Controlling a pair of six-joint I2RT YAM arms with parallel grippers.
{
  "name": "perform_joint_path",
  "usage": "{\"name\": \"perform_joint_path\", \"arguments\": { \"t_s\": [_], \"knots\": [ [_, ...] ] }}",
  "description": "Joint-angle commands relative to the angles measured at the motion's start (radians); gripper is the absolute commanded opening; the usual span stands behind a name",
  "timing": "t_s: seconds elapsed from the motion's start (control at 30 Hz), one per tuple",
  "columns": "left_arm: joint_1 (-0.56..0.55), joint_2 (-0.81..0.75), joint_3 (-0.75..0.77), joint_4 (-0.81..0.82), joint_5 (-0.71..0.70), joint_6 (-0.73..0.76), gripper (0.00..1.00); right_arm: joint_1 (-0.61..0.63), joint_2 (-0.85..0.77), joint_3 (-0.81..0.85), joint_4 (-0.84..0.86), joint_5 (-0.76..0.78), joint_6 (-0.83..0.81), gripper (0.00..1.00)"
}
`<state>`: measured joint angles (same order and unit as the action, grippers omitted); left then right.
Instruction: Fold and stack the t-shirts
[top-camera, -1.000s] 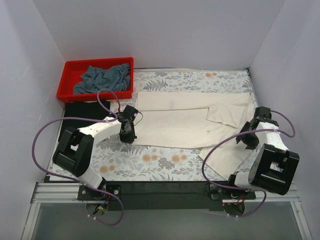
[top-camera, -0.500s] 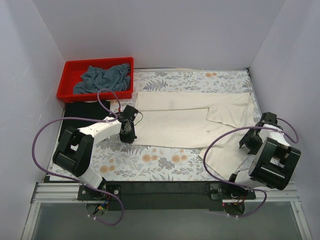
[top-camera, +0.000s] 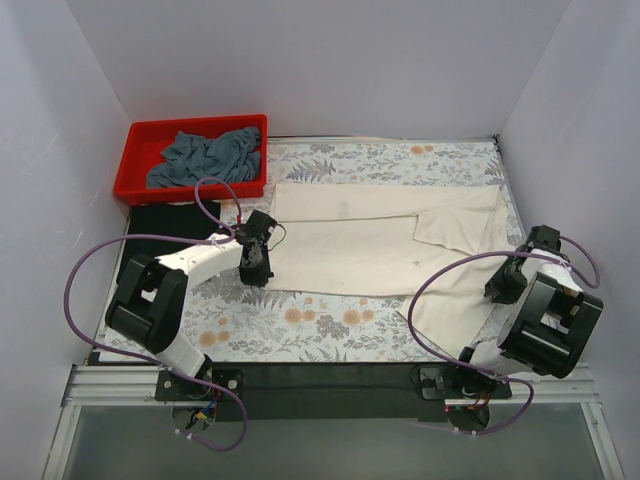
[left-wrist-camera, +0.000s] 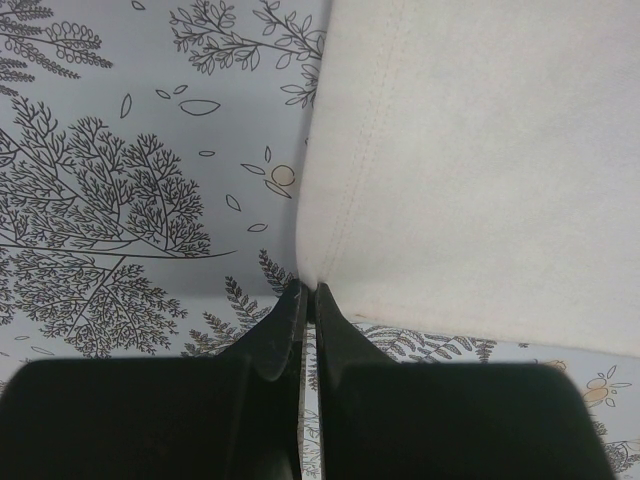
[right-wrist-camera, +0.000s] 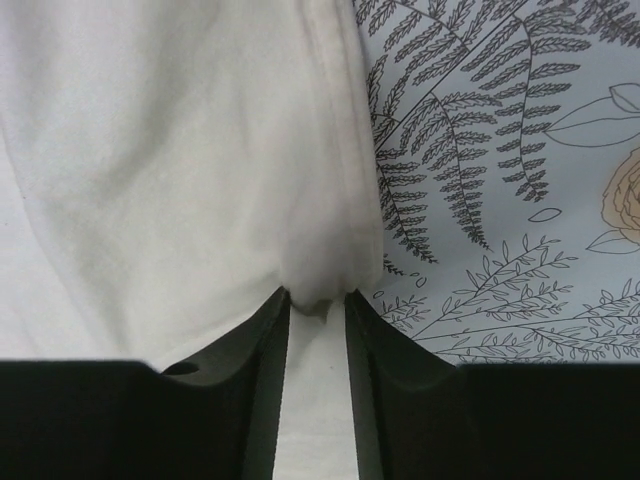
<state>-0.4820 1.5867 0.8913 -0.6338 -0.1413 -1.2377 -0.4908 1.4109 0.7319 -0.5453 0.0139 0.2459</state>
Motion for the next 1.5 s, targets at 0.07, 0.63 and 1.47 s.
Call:
{"name": "perform_joint_path", "arguments": {
  "t_s": [0.07, 0.63, 1.47],
  "knots": [
    [-0.003, 0.006, -0.005, -0.012, -0.024, 0.011, 0.00, -0.008, 0.022, -0.031, 0.056, -0.029, -0.013, 0.19],
    [0.032, -0.045, 0.101, -0.099, -0.058, 0.063, 0.00, -0.015, -0.095, 0.080, -0.117, 0.011, 0.007, 0.01],
    [0.148, 0.160, 0.415, -0.021, -0.046, 0.127, 0.00, 0.037, 0.220, 0.578, -0.186, -0.068, -0.027, 0.01]
  ]
}}
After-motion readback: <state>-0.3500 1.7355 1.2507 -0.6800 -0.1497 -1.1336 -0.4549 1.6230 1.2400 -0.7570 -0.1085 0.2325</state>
